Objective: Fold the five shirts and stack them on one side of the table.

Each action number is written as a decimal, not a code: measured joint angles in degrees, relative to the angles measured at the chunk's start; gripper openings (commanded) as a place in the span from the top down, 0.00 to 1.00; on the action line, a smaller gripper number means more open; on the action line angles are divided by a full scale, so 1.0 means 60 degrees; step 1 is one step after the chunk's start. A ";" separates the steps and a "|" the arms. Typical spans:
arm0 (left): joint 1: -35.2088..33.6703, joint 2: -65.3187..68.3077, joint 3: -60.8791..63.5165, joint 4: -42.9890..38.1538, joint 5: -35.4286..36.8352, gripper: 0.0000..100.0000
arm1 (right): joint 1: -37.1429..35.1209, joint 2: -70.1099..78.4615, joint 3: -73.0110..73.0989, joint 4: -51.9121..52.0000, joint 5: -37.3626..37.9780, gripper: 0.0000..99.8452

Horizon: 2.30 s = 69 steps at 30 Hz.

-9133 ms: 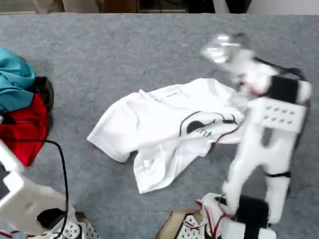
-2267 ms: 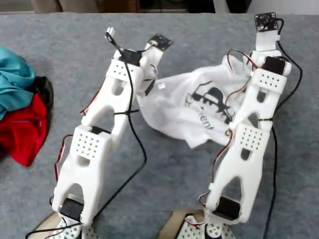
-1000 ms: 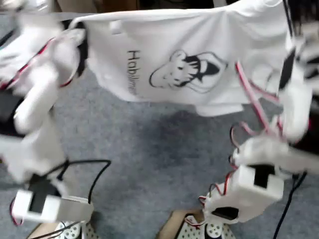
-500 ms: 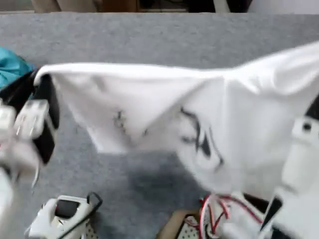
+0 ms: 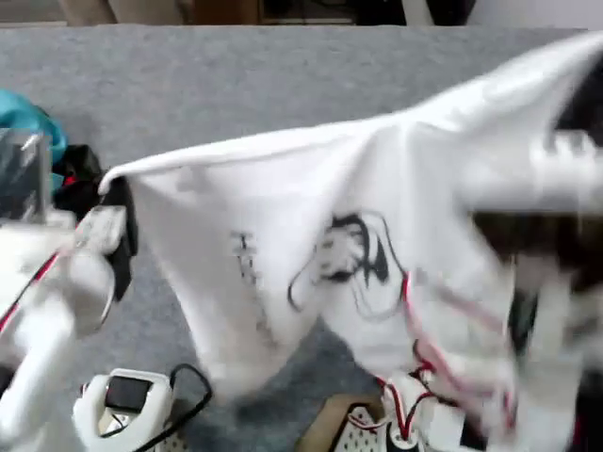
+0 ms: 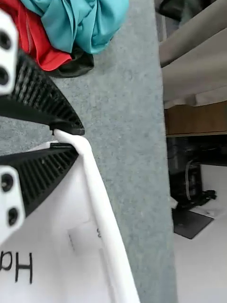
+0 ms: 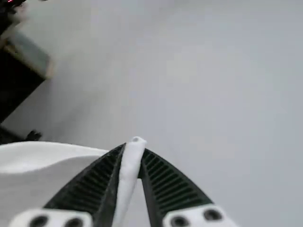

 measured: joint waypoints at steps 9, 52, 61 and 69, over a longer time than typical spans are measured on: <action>-0.1187 0.1084 0.5538 -0.7048 0.0000 0.98 | -0.0747 0.2637 0.4615 -0.2579 -0.0117 1.00; -0.0645 1.5165 -1.0901 0.1626 -0.1172 0.98 | -0.0689 0.6828 0.5333 -0.2476 0.1070 1.00; -0.0557 1.4667 -0.8982 0.1626 -0.1773 0.98 | -0.0601 0.5949 0.5524 -0.1436 0.1392 1.00; -0.0425 1.1839 -0.4967 0.1582 -0.2066 0.98 | -0.0601 0.3941 0.8498 -0.1817 0.1392 1.00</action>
